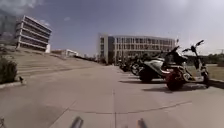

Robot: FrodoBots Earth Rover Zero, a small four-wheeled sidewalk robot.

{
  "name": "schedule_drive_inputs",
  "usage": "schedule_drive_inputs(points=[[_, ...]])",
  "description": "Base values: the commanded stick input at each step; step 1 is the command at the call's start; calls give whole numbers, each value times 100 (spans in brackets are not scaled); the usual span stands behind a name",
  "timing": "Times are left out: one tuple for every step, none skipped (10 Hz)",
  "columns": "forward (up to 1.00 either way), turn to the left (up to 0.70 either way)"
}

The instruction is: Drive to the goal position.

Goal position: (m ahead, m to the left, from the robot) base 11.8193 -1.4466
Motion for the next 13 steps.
schedule_drive_inputs(points=[[100,2],[100,2],[100,2],[100,2],[100,2],[100,2],[100,2],[100,2],[100,2],[100,2],[100,2],[100,2],[100,2]])
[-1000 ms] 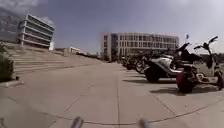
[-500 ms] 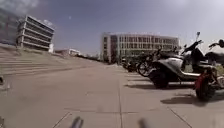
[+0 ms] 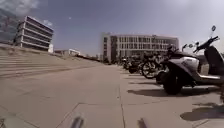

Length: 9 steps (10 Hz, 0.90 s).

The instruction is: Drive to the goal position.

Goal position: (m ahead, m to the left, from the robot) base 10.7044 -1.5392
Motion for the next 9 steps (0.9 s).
schedule_drive_inputs(points=[[100,2],[100,2],[100,2],[100,2],[100,2],[100,2],[100,2],[100,2],[100,2]])
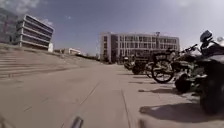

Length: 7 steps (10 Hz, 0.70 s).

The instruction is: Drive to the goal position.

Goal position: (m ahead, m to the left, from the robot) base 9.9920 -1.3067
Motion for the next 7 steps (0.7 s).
schedule_drive_inputs(points=[[100,2],[100,2],[100,2],[100,2],[100,2],[100,2],[100,2]])
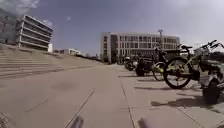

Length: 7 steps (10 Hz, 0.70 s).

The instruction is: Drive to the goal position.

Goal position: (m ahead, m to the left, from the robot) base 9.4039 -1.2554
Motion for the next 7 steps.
schedule_drive_inputs(points=[[100,2],[100,2],[100,2],[100,2],[100,2],[100,2],[100,2]])
